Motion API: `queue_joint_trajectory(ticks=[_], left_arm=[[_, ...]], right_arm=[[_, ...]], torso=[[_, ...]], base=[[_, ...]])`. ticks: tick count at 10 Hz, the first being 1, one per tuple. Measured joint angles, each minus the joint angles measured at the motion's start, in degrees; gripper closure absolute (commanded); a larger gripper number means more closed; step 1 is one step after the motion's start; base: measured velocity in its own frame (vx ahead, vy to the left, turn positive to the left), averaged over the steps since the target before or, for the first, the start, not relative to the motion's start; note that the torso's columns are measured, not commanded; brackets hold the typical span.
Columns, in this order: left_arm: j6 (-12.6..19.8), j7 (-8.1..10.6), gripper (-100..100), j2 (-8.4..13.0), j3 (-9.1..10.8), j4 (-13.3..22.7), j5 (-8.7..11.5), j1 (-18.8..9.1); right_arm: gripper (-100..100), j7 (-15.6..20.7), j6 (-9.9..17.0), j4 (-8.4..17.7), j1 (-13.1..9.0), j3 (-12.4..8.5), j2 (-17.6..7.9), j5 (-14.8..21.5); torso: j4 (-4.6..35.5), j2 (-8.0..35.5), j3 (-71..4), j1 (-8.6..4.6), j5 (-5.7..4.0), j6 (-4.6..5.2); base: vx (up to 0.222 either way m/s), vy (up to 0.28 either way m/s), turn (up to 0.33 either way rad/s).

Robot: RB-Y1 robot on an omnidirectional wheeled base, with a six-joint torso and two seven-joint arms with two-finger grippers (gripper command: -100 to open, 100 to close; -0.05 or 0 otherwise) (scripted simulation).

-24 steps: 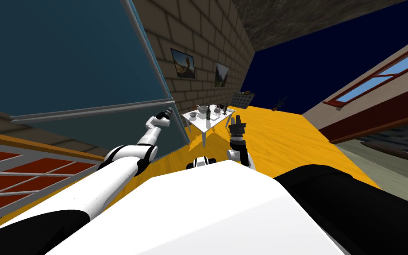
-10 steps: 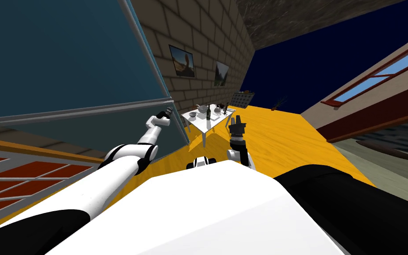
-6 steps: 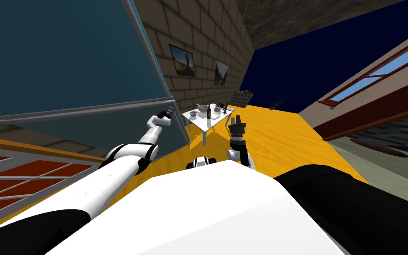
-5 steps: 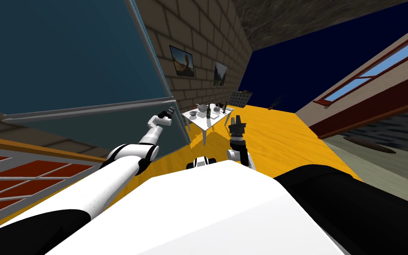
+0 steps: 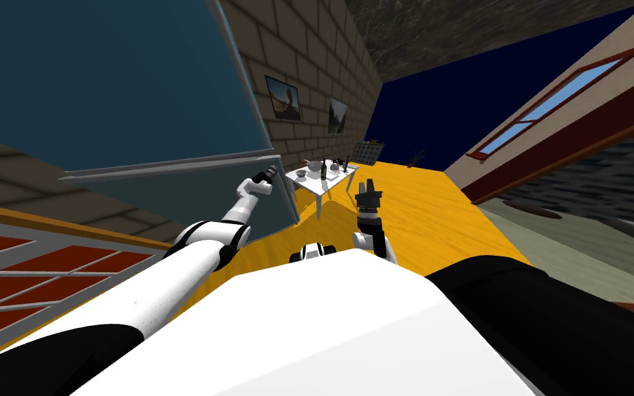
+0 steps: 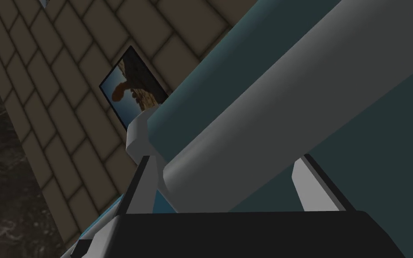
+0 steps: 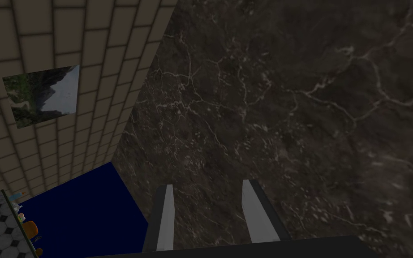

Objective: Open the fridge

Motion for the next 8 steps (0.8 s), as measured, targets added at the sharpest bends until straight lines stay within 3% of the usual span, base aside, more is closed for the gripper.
queue_joint_trajectory(ticks=[2,3,5,8], left_arm=[[0.40,-0.02,100,-0.91,-0.92,-0.45,0.13,-0.24],[-0.33,-0.10,100,-1.20,-2.25,1.63,1.24,-2.06],[0.23,-0.10,100,-1.75,-3.09,-0.51,1.43,-1.28],[1.32,-0.10,100,-2.49,-4.10,-2.89,1.53,-0.39]], right_arm=[[0,0.00,0.00,0.00,0.01,0.00,0.00,0.00],[0,0.00,0.00,0.00,0.00,0.00,-0.01,0.00],[0,0.00,0.00,0.00,0.01,0.00,0.00,0.00],[0,0.00,-0.01,-0.01,0.03,0.00,0.00,0.00]], torso=[[0.06,-0.18,-0.11,0.04,-0.03,0.00],[0.05,0.01,-0.01,0.08,0.00,0.05],[0.04,-0.10,-0.07,-0.12,-0.07,0.02],[-0.08,-0.44,-0.29,-0.24,-0.12,0.23]], base=[[-0.237,0.175,-0.089],[-0.215,0.114,-0.076],[-0.249,0.132,-0.067],[-0.144,0.136,-0.052]])
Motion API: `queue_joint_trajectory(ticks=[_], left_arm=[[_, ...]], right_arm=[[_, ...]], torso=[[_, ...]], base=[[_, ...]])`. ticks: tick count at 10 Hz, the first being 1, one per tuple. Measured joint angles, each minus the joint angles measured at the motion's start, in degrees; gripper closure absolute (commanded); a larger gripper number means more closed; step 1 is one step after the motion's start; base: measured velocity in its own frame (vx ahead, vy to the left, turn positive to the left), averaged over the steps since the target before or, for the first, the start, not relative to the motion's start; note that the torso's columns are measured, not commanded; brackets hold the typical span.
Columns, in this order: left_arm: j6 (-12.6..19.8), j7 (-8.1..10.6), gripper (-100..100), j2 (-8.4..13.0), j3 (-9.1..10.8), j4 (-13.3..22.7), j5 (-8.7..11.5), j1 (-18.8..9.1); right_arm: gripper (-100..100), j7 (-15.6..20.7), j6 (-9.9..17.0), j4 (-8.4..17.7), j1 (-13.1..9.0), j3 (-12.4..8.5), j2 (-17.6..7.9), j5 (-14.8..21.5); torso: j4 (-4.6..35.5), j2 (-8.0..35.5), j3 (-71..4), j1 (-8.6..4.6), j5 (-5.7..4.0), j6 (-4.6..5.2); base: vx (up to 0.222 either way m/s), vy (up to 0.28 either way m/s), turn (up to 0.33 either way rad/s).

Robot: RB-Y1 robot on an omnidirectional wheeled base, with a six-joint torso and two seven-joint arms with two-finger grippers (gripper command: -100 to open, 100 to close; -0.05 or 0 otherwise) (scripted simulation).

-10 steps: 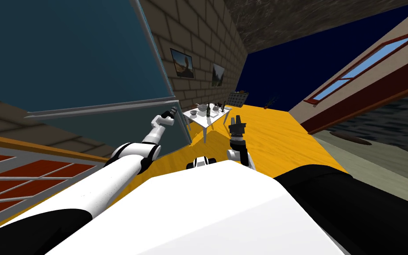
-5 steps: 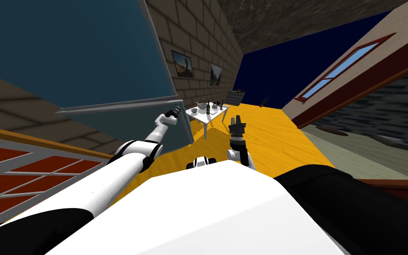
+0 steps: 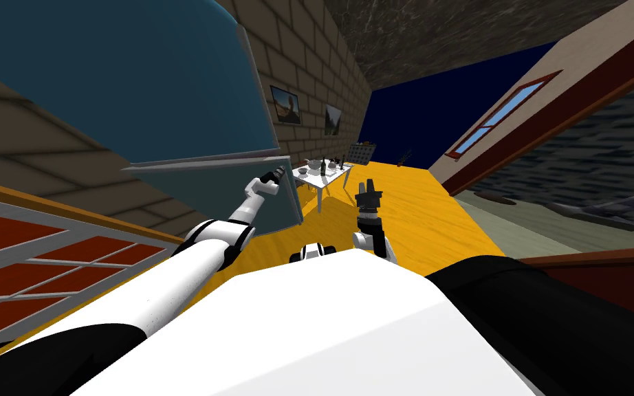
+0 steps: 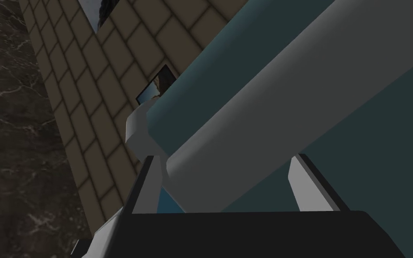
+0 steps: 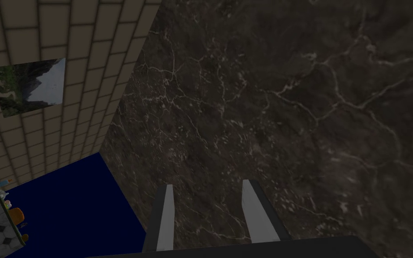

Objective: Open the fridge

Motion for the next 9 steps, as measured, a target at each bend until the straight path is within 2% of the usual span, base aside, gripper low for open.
queue_joint_trajectory(ticks=[1,4,7,9], left_arm=[[0.37,0.00,100,-0.47,-0.63,-1.14,0.26,0.02],[-0.39,-0.40,100,-0.65,-3.95,-0.54,3.41,-1.43],[-0.24,-0.55,100,-2.00,-5.16,-1.74,3.59,-1.53],[-0.15,-0.63,100,-2.26,-6.73,-3.03,4.83,-1.39]], right_arm=[[0,0.00,0.00,0.00,-0.01,-0.01,-0.01,0.00],[0,0.00,0.00,0.00,-0.01,-0.01,-0.01,0.00],[0,0.00,0.00,0.00,0.00,0.00,0.00,0.00],[0,0.00,0.00,0.01,-0.01,0.00,0.00,0.00]], torso=[[-0.06,0.26,0.15,0.29,0.11,0.10],[0.03,0.20,0.15,0.37,0.15,-0.20],[0.03,0.19,0.13,0.18,0.12,-0.31],[-0.05,0.21,0.13,0.29,0.14,-0.11]], base=[[-0.184,0.191,-0.103],[-0.175,0.196,-0.073],[-0.171,0.137,-0.037],[-0.167,0.165,-0.060]])
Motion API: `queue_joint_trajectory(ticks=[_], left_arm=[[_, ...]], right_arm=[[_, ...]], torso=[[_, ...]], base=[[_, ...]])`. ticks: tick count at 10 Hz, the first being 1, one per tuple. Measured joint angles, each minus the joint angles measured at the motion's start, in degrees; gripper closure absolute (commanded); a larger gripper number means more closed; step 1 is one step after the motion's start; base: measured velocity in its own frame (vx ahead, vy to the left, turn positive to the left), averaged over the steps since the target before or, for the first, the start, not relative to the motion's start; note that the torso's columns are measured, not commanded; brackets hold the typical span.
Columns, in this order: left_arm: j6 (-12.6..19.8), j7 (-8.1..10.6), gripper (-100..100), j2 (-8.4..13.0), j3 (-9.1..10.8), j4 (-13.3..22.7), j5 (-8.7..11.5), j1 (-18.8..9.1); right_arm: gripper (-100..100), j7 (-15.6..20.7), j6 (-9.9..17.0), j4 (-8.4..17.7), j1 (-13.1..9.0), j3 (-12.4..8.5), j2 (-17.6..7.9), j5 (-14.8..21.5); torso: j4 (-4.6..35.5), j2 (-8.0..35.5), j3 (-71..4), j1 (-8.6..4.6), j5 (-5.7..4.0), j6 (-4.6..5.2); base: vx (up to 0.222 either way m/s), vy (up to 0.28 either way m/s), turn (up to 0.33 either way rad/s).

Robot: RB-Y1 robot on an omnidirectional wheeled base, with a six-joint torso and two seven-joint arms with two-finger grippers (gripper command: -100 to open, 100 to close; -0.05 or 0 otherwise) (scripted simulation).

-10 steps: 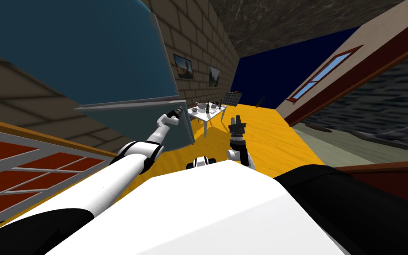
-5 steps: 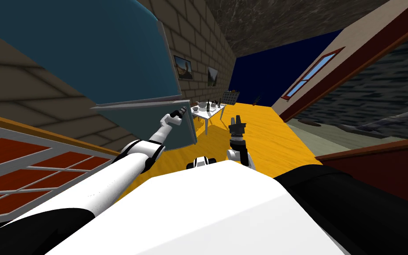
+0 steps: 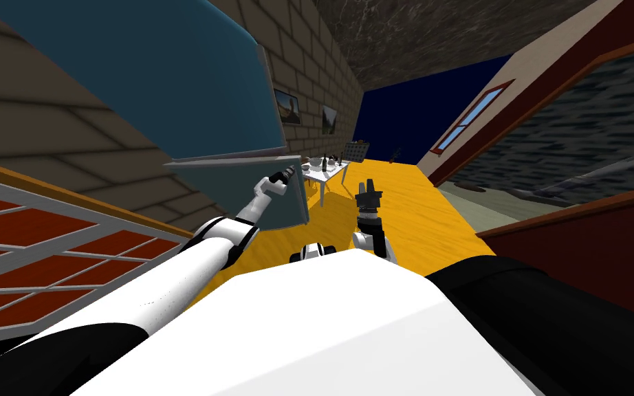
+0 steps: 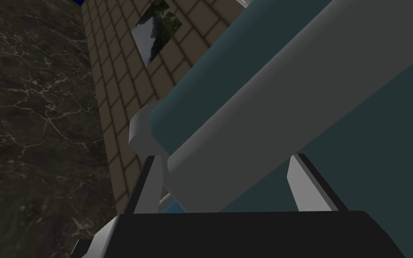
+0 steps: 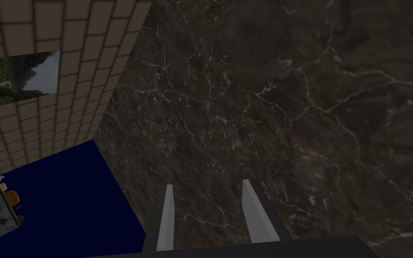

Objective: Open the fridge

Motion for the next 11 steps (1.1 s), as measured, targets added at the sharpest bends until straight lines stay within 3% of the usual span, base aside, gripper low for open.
queue_joint_trajectory(ticks=[2,4,6,8,11], left_arm=[[0.20,-0.09,100,-1.18,-0.57,-1.10,-0.33,0.18],[0.64,-0.22,100,-1.57,-2.25,-1.75,1.02,-0.35],[1.83,-0.21,100,-1.88,-2.68,-3.99,0.92,0.49],[1.48,-0.35,100,-1.95,-4.34,-4.47,2.46,-0.14],[1.92,-0.49,100,-2.69,-6.47,-7.09,3.65,0.06]], right_arm=[[0,0.00,0.00,0.00,0.00,0.00,0.00,0.00],[0,0.00,0.00,0.00,0.00,0.00,0.00,0.00],[0,0.00,0.00,0.00,0.01,0.01,0.01,0.00],[0,0.00,0.00,0.00,0.01,-0.01,-0.01,0.00],[0,0.00,0.00,0.00,0.00,0.00,0.00,0.00]], torso=[[-0.05,0.05,0.01,-0.09,-0.03,0.05],[0.05,-0.09,-0.05,-0.37,-0.11,0.02],[0.08,-0.20,-0.12,-0.50,-0.15,-0.03],[-0.01,0.04,0.02,0.23,0.04,0.10],[0.00,0.10,0.07,0.05,0.02,-0.09]], base=[[-0.225,0.201,-0.063],[-0.166,0.161,-0.045],[-0.078,0.106,-0.025],[-0.115,0.255,-0.084],[-0.165,0.229,-0.050]])
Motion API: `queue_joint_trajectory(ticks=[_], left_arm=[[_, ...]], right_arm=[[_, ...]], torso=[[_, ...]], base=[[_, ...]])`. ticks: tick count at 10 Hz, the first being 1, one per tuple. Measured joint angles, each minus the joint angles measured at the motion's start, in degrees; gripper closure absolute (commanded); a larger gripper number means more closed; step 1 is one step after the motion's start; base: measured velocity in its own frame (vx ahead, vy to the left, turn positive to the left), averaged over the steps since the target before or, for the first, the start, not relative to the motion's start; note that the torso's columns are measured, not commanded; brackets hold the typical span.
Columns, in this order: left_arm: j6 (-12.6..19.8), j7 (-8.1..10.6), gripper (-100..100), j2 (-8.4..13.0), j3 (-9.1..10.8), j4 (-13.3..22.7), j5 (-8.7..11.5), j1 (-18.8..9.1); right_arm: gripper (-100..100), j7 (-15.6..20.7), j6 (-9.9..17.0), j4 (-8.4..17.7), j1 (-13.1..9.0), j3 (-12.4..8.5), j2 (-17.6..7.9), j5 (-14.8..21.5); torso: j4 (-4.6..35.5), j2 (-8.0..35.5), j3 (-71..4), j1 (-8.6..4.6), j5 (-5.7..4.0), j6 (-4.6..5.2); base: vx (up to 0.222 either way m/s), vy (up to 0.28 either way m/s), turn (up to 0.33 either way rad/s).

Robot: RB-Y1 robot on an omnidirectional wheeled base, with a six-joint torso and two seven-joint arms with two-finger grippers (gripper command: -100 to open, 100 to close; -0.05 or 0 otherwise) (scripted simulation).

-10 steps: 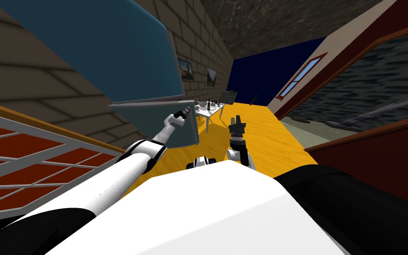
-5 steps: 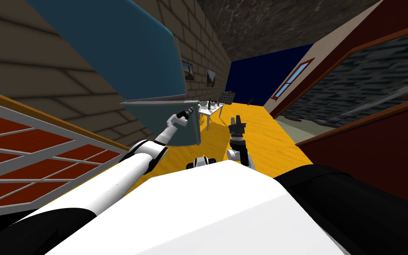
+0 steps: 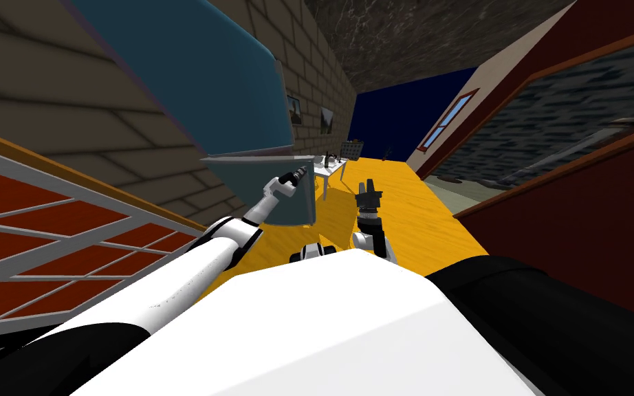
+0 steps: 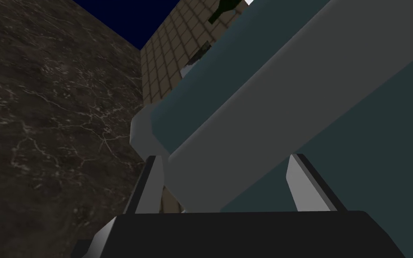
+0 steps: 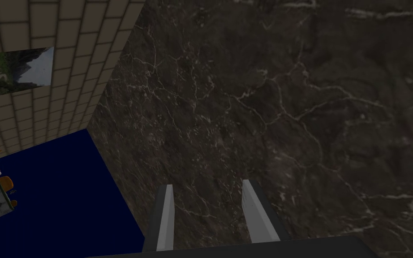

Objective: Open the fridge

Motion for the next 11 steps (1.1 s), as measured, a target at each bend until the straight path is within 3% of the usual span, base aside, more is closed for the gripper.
queue_joint_trajectory(ticks=[2,3,5,9,10,11], left_arm=[[-0.65,-0.19,100,-0.88,-1.79,-0.33,0.96,-0.05],[-0.45,-0.22,-100,-1.02,-2.57,-0.88,1.62,-0.34],[1.94,0.00,-100,-0.63,-2.56,-2.12,2.66,-2.15],[5.29,0.16,-100,1.02,-3.18,-3.34,6.04,-5.95],[5.42,0.16,0,1.04,-3.19,-3.35,6.11,-6.03],[5.41,0.16,0,1.04,-3.19,-3.35,6.11,-6.02]], right_arm=[[0,0.00,0.00,0.00,0.01,0.00,0.00,0.00],[0,0.00,0.00,0.00,0.01,0.00,0.00,0.00],[0,0.00,-0.01,-0.01,0.03,0.02,0.02,0.00],[0,0.00,-0.01,-0.01,0.03,0.02,0.02,0.00],[0,0.00,-0.01,-0.01,0.02,0.02,0.02,0.00],[0,0.00,-0.01,-0.01,0.02,0.02,0.02,0.00]], torso=[[0.02,-0.34,-0.21,-0.06,0.00,-0.11],[0.03,-0.26,-0.17,-0.02,0.00,-0.11],[-0.13,-0.62,-0.39,-0.70,-0.23,0.09],[0.00,-0.16,-0.10,-0.06,-0.04,0.09],[-0.01,-0.17,-0.11,-0.09,-0.05,0.10],[-0.02,-0.22,-0.14,-0.15,-0.07,0.10]], base=[[-0.129,0.220,-0.054],[-0.060,0.095,0.022],[0.031,-0.033,0.045],[0.016,-0.020,0.021],[0.000,0.000,0.000],[0.000,0.000,0.000]])
